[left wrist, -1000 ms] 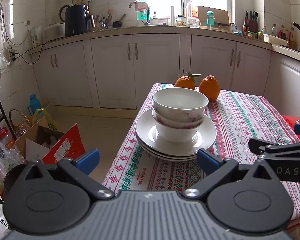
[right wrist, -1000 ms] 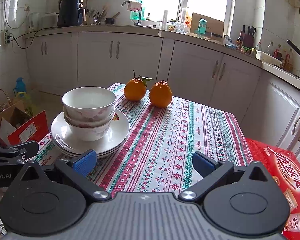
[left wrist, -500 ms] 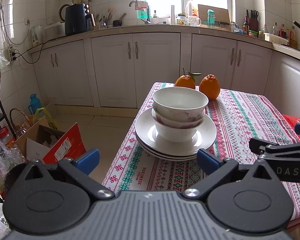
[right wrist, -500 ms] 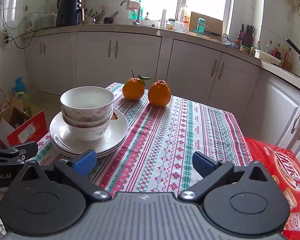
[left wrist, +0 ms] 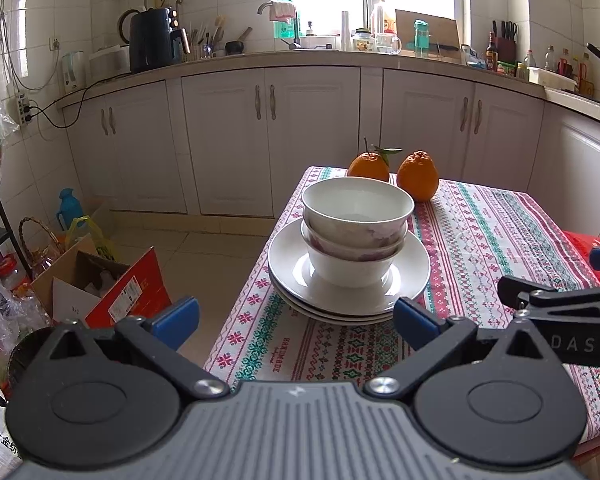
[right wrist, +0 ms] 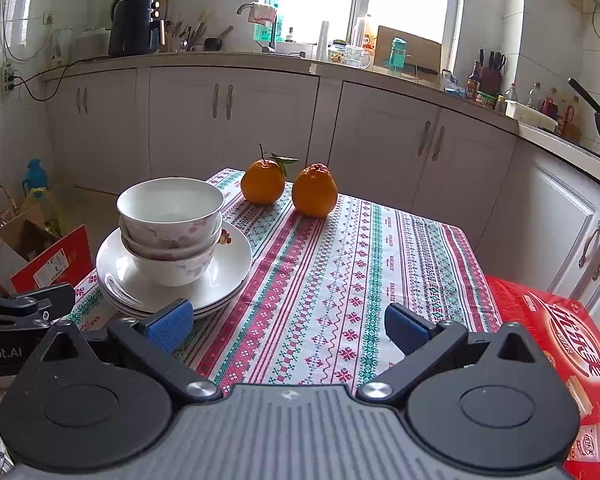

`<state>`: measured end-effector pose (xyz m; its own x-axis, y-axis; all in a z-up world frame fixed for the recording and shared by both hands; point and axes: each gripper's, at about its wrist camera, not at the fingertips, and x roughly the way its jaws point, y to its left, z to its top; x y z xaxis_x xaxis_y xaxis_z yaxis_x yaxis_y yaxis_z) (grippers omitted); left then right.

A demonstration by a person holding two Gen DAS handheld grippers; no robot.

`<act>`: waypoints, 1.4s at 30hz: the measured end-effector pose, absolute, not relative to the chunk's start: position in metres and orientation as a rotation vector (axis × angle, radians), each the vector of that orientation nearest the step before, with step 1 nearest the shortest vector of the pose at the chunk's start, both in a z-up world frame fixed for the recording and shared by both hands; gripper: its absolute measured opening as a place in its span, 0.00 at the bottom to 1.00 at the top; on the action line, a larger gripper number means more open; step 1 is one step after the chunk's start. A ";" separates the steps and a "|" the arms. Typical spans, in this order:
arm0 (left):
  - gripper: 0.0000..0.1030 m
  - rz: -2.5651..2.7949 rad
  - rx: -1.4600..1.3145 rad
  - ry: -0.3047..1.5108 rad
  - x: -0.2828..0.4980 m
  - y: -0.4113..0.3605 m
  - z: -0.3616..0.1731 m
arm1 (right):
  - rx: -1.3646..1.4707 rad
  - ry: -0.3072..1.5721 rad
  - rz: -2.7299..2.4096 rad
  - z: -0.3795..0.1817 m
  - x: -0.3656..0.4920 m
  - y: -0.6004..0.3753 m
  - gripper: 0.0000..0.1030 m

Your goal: Organize plates and bowls

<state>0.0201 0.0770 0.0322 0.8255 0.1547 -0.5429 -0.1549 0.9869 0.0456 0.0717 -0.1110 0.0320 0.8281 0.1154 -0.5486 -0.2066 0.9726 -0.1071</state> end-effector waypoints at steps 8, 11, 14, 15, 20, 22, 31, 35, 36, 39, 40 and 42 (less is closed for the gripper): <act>0.99 0.167 -0.001 0.585 0.021 0.077 0.032 | -0.166 0.573 0.170 0.031 0.073 -0.111 1.00; 0.99 0.167 -0.001 0.585 0.022 0.078 0.032 | -0.163 0.576 0.170 0.031 0.073 -0.111 1.00; 0.99 0.168 -0.001 0.587 0.022 0.078 0.032 | -0.163 0.578 0.168 0.030 0.074 -0.111 1.00; 0.99 0.167 -0.002 0.587 0.022 0.077 0.032 | -0.164 0.578 0.167 0.030 0.074 -0.111 1.00; 0.99 0.167 -0.004 0.588 0.023 0.077 0.032 | -0.162 0.578 0.165 0.029 0.074 -0.111 1.00; 0.99 0.167 -0.004 0.588 0.023 0.077 0.032 | -0.163 0.577 0.164 0.029 0.074 -0.111 1.00; 0.99 0.167 -0.004 0.588 0.023 0.077 0.032 | -0.163 0.576 0.162 0.029 0.074 -0.111 1.00; 0.99 0.167 -0.004 0.589 0.023 0.077 0.032 | -0.164 0.575 0.162 0.029 0.074 -0.111 1.00; 0.99 0.167 -0.004 0.588 0.023 0.077 0.032 | -0.164 0.575 0.162 0.029 0.074 -0.111 1.00; 0.99 0.166 -0.005 0.589 0.023 0.077 0.032 | -0.163 0.575 0.161 0.029 0.074 -0.111 1.00; 0.99 0.166 -0.006 0.589 0.023 0.077 0.032 | -0.163 0.576 0.161 0.029 0.074 -0.111 1.00; 0.99 0.165 -0.006 0.591 0.023 0.076 0.031 | -0.163 0.577 0.160 0.029 0.074 -0.111 1.00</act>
<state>0.0232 0.0764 0.0314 0.8178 0.1533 -0.5547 -0.1566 0.9868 0.0419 0.0740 -0.1114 0.0292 0.8263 0.1047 -0.5534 -0.1957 0.9747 -0.1077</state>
